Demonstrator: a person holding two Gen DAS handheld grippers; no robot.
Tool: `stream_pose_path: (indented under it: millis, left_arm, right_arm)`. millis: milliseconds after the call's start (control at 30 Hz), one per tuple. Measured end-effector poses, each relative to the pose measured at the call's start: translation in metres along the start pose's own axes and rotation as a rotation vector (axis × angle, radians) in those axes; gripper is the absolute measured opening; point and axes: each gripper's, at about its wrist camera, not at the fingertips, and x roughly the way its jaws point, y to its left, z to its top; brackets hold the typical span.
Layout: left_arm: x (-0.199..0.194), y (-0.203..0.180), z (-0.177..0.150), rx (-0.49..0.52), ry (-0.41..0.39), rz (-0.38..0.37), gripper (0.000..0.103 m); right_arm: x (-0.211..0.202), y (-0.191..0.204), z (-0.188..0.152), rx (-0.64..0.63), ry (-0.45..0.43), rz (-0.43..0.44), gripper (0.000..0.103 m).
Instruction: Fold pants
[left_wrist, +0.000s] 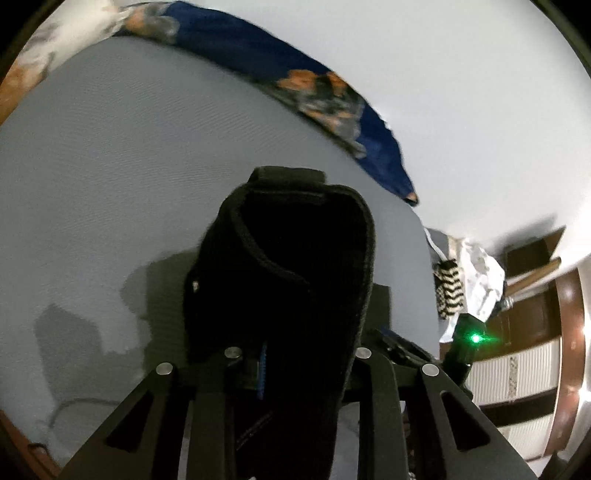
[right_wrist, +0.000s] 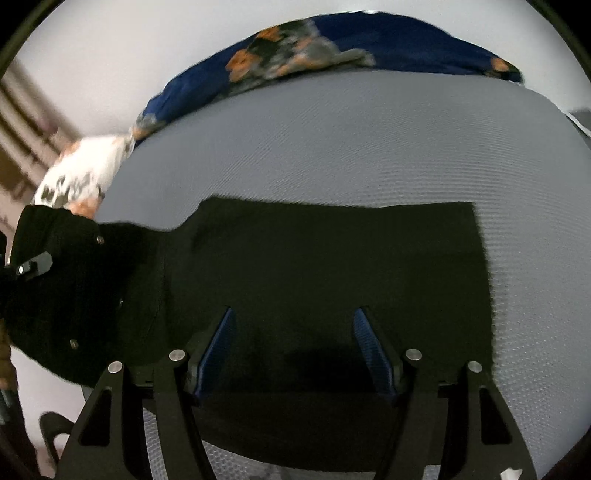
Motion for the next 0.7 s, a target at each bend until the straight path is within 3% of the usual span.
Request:
stream_pose_path:
  millis: [467,700]
  left_arm:
    - [0.097,-0.082,-0.002,0.057,0.103,-0.07,0.019]
    - [0.146,-0.109,-0.015,0.129,0.145,0.0,0.019]
  right_arm:
    - [-0.035,-0.081,-0.002,0.185,-0.092,0.021,0.064]
    - [-0.037,-0.102,-0.004,0.226,-0.134,0.028,0.065]
